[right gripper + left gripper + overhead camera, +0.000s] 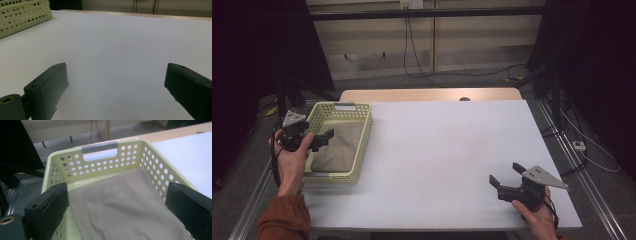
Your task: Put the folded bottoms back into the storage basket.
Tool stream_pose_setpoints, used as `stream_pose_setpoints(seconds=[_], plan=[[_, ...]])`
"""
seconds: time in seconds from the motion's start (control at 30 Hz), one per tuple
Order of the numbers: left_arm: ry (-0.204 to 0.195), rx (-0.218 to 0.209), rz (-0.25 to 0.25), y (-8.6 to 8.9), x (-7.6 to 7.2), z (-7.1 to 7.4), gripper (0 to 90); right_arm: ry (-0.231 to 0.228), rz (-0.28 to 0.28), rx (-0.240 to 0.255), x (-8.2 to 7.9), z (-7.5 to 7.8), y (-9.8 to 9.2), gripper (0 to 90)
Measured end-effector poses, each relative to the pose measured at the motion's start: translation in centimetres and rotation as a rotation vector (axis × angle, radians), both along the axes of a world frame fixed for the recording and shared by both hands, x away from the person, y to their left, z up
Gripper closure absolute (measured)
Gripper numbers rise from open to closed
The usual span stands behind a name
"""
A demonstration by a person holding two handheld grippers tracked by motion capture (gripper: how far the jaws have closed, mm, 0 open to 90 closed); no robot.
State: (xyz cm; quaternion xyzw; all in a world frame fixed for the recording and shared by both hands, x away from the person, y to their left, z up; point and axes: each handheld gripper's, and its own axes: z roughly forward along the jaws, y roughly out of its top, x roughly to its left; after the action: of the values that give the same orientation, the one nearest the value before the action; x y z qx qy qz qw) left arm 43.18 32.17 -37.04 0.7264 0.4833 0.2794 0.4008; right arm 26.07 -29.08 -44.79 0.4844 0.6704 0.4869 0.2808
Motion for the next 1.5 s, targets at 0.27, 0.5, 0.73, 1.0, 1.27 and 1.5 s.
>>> stream_pose_setpoints(seconds=[0.27, 0.5, 0.73, 1.0, 1.27, 1.5], plan=[[-0.003, -0.006, -0.016, 0.1, -1.0, 0.0, 5.1, -0.001, -0.001, 0.001, 0.1, 0.0, 0.0, 4.6], [-0.007, 0.012, -0.036, -0.2, -2.1, 0.5, 5.2, 0.001, 0.0, 0.0, 0.1, 0.0, 0.1, 4.6], [0.003, 0.025, -0.052, -0.1, -3.1, 0.6, 5.4, 0.001, -0.004, 0.002, 0.1, 0.0, 0.0, 4.6], [-0.019, 0.014, -0.045, -0.3, -4.3, 0.3, 5.5, -0.001, -0.006, 0.002, 0.1, 0.0, 0.1, 4.7], [-0.052, 0.023, -0.082, -0.9, -5.8, 0.6, 5.5, 0.001, -0.004, -0.001, 0.1, 0.0, 0.1, 4.8], [-0.041, 0.044, -0.056, -0.4, -6.4, 0.0, 5.5, 0.0, -0.003, -0.001, 0.2, 0.0, 0.1, 4.9]])
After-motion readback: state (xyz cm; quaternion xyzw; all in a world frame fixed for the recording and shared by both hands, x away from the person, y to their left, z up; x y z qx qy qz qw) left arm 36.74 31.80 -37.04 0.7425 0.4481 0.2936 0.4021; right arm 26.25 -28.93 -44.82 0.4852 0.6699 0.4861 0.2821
